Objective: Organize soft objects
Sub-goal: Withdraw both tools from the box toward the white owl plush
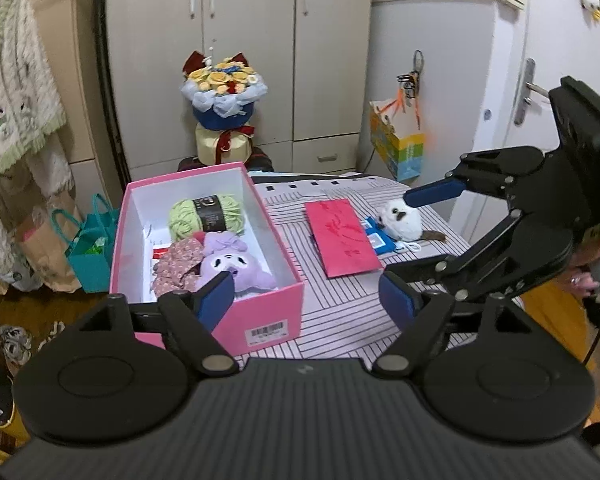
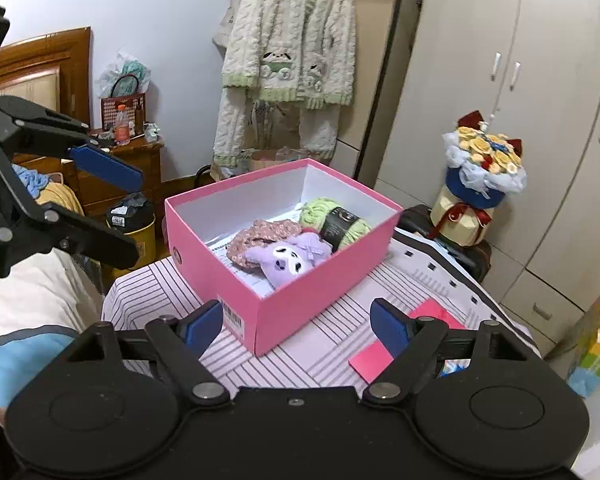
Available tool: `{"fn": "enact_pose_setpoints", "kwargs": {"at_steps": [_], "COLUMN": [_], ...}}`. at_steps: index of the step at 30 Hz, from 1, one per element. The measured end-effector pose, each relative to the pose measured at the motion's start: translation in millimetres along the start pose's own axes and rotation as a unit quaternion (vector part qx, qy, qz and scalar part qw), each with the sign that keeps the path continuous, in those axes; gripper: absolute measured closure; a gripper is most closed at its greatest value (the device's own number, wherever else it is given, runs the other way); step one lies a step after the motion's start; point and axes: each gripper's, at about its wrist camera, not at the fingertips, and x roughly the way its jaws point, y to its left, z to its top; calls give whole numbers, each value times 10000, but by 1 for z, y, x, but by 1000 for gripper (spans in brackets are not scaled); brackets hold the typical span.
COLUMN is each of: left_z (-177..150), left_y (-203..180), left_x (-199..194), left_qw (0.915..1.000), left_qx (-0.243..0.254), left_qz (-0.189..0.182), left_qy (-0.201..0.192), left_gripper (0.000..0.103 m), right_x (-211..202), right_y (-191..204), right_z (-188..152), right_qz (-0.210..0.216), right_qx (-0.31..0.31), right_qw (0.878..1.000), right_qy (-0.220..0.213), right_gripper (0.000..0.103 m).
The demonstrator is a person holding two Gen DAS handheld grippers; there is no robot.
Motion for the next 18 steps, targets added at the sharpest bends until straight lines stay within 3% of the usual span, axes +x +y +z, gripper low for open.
{"fn": "enact_pose_setpoints", "kwargs": {"at_steps": [9,18], "left_z": [-6,-5], "left_y": [-30,-60], "left_x": [23,78], "left_qw": [9993,9972], "left_qx": [234,370], "left_qz": [-289,-580], "left_qy": [105,309], "left_gripper": [10,4], "right_x": [-36,-35], "right_y": [-31,-76], "right_z": [-50,-108], "right_qz": [-176,-512], "right_qx": [592,1270], "right_qw": [9980,9904], "right_qy": [-139,-166], "right_gripper": [14,11]}}
